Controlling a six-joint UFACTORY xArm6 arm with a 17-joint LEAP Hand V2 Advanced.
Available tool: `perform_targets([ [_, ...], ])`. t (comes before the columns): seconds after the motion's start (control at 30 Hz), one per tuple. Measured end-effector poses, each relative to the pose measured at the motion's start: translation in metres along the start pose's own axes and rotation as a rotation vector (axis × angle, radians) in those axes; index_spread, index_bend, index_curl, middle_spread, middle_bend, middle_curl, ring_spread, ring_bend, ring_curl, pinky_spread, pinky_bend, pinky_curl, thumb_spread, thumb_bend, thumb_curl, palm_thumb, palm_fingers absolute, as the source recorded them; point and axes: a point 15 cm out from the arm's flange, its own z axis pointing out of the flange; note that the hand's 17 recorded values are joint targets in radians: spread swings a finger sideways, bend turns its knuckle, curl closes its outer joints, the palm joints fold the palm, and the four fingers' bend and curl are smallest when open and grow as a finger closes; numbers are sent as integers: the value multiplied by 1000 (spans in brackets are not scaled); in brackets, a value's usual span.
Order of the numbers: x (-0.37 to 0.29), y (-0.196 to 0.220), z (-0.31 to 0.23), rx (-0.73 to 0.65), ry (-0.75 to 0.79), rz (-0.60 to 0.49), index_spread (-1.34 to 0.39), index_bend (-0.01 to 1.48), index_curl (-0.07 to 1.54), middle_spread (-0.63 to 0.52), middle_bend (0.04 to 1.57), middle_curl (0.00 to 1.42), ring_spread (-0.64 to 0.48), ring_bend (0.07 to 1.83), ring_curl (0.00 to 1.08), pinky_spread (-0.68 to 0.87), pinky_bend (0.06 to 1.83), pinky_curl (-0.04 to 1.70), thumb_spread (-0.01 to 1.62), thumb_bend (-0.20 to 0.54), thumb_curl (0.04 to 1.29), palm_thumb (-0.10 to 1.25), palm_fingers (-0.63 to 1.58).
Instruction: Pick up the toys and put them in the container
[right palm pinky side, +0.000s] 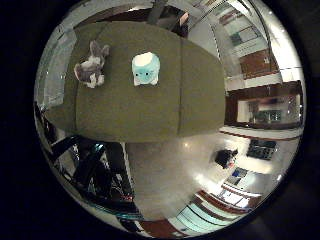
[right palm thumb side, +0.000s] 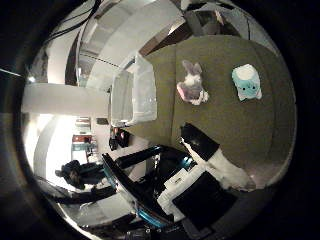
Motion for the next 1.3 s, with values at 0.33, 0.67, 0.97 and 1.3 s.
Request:
perform_targets([
  [0.33,27,-52,21,15,15,2,-384,184,336,12,181,282,170,217,261,343,446,114,1098,-21,386,689,191],
  [0.67,61,-78,47,23,27,10,-387,184,333,12,183,286,161,227,261,345,449,103,1098,-21,385,689,208],
  [0.97,79,-94,57,32,39,7,-397,186,335,12,183,286,160,229,260,345,446,96,1098,-21,385,689,215],
  [1.3,70,-87,78,-7,0,9,-390,185,337,12,183,287,160,224,261,345,448,92,1098,-21,385,689,215],
])
